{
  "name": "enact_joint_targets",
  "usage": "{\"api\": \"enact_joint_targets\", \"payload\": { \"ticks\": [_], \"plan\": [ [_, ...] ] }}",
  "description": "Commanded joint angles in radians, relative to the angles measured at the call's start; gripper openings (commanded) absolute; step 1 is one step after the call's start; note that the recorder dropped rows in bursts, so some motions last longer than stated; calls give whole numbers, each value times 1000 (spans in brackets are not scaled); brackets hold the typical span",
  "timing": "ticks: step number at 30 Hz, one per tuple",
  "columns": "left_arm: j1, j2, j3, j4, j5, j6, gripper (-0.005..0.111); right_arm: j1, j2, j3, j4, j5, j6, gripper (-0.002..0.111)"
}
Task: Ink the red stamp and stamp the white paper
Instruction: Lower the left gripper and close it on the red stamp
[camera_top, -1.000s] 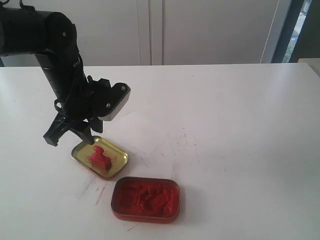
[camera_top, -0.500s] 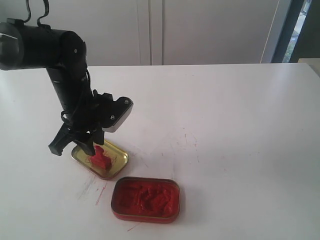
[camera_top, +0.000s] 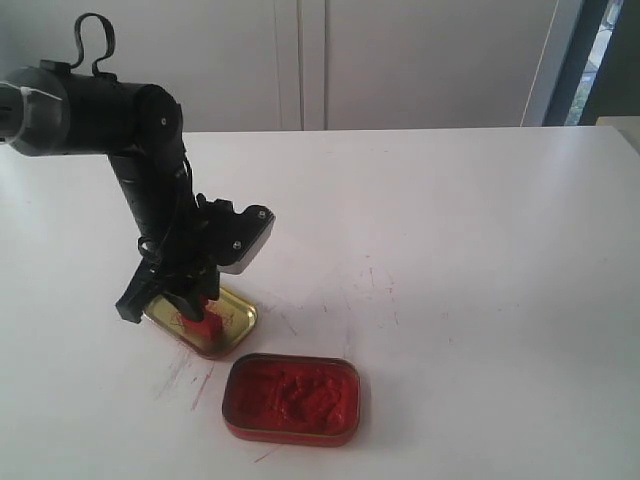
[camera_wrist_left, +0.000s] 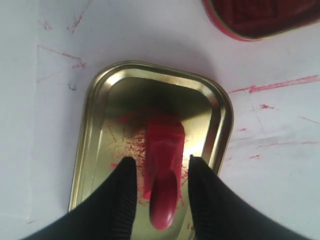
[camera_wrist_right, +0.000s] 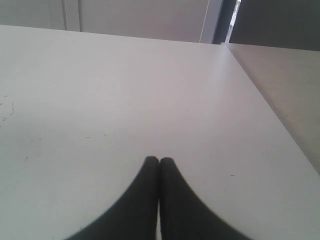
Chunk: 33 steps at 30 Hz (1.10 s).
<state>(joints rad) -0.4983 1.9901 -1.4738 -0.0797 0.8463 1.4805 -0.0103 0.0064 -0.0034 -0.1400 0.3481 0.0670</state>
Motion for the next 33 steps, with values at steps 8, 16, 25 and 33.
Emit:
{"api": "enact_joint_targets", "payload": {
  "ticks": [8, 16, 25, 33],
  "plan": [
    [-4, 16, -4, -16, 13, -15, 40, 3, -6, 3, -8, -6, -2, 0],
    [-4, 32, -4, -16, 8, -15, 40, 3, -6, 3, -8, -6, -2, 0],
    [-4, 32, -4, -16, -9, -15, 38, 3, -6, 3, -8, -6, -2, 0],
    [-4, 32, -4, -14, -7, -15, 2, 3, -6, 3, -8, -6, -2, 0]
  ]
}}
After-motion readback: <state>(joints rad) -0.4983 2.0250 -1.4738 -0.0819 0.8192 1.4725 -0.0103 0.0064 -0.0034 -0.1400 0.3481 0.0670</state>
